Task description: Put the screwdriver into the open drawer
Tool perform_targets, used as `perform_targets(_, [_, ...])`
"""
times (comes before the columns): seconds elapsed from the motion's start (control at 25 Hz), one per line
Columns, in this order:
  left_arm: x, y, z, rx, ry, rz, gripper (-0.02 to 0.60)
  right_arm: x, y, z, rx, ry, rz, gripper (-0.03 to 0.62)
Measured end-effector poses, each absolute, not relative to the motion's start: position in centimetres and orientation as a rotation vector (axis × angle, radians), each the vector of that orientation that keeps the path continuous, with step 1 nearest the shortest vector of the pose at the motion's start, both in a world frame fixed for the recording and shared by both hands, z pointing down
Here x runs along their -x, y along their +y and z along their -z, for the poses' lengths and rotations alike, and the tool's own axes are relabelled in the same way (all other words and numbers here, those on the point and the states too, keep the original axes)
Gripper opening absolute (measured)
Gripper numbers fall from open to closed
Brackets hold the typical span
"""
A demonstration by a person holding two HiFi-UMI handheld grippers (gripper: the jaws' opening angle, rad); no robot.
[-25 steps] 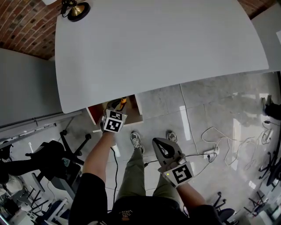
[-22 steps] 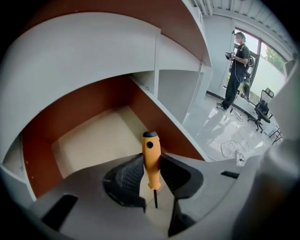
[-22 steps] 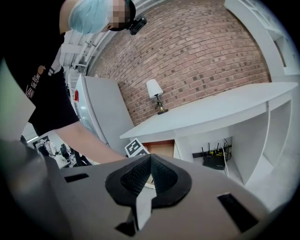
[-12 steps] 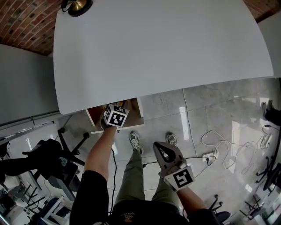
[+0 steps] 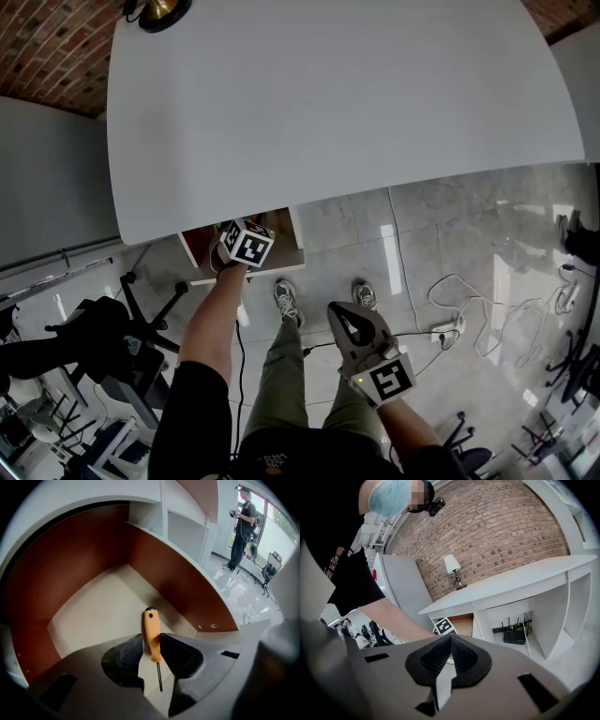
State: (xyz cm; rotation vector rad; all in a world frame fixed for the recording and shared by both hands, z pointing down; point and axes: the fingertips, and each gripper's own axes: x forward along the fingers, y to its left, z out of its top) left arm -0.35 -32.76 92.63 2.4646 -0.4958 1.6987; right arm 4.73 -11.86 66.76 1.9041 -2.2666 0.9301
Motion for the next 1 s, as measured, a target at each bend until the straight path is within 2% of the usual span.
perform_targets(0.36, [0.4, -32.1, -92.4, -2.478, -0.446, -1.763, 0.12, -5.2, -11.3, -66.8, -1.908, -2.261, -0.94, -0.005])
perform_targets(1.0, [0.5, -30.2, -86.6, -2.571, -0.505, -1.554, 0.106, -5.2, -12.3, -63.3, -1.873, -2.328, -0.87, -0.005])
